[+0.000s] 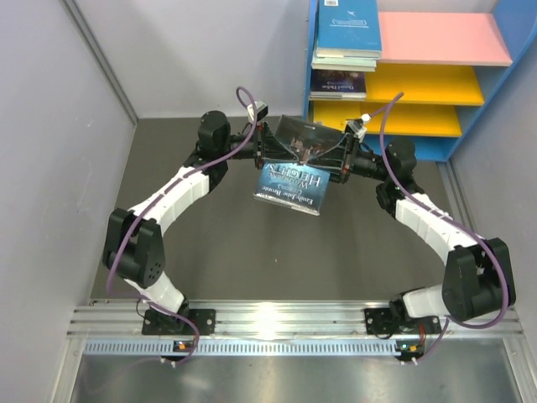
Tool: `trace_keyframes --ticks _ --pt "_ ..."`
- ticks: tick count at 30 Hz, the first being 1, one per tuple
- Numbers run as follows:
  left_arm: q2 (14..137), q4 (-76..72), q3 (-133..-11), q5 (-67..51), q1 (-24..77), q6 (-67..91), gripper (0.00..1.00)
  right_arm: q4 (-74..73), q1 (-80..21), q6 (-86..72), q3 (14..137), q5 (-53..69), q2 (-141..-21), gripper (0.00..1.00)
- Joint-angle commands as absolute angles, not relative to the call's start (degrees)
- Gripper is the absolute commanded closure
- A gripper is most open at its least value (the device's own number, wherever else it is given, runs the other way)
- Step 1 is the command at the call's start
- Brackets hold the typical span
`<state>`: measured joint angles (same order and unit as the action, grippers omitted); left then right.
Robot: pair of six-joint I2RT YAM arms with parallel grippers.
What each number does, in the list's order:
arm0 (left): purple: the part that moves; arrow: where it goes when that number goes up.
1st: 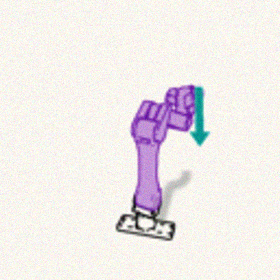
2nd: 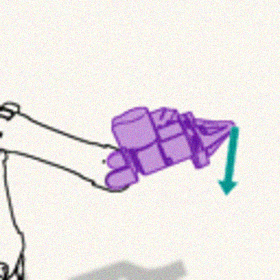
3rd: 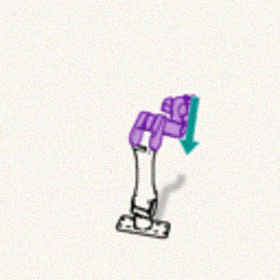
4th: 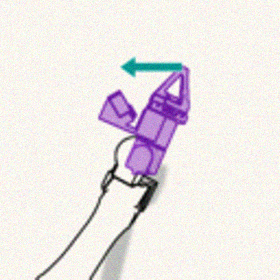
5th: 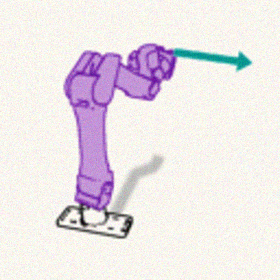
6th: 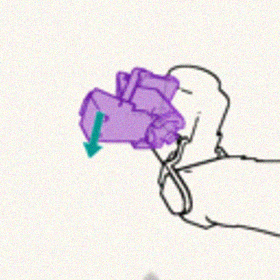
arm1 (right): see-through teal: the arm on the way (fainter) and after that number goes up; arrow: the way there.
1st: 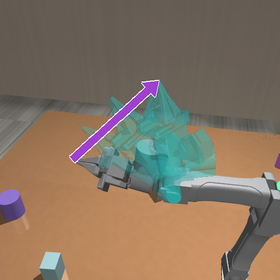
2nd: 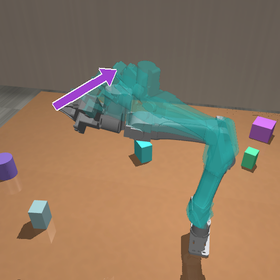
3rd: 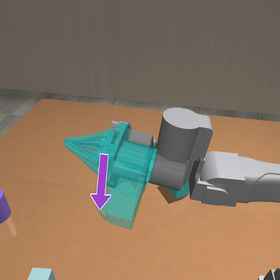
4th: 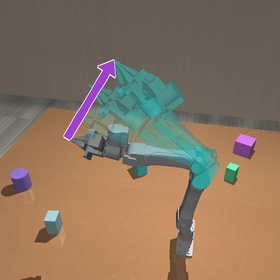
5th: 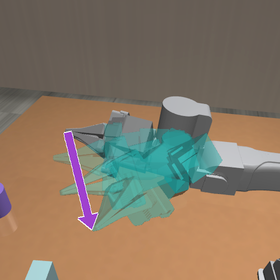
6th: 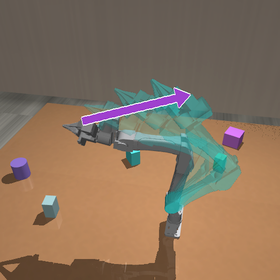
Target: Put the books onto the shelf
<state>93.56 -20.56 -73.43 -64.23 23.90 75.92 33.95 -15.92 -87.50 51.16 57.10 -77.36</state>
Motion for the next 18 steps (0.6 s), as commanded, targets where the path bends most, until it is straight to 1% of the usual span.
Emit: trace_keyframes --ticks 1,4,5,6,7,10,11,14,18 --pt "94.4 -33.0 -76.0 -67.0 24.3 78.5 1.0 44.4 -15.4 -94.5 55.7 55.8 -77.8 1.0" --pt "94.7 -32.0 -77.8 -65.8 24.2 77.4 1.0 42.0 -14.9 -93.3 57.3 55.4 -78.1 1.0" --pt "94.8 -30.3 -79.3 -64.8 24.3 77.2 1.0 40.6 -14.9 -92.5 57.9 55.3 -78.0 0.96" --pt "94.8 -29.5 -80.1 -64.1 24.1 76.2 1.0 39.4 -14.8 -91.6 58.4 55.2 -77.8 0.87" --pt "95.1 -28.1 -81.1 -63.3 23.7 75.5 1.0 35.3 -14.9 -89.0 59.8 55.2 -77.5 0.63" --pt "95.4 -24.4 -84.7 -59.6 22.9 74.0 1.0 30.6 -14.9 -85.8 61.0 55.3 -76.6 0.37" --pt "95.4 -23.8 -86.3 -58.6 22.6 73.9 1.0 29.5 -14.9 -85.3 60.6 55.3 -76.1 0.26" --pt "95.4 -22.4 -88.3 -54.8 21.5 74.3 1.0 29.4 -14.9 -85.3 57.8 54.8 -73.9 0.16" --pt "94.6 -20.5 -88.7 -49.6 20.5 73.6 1.0 30.7 -15.3 -86.0 52.8 52.9 -70.2 0.1"
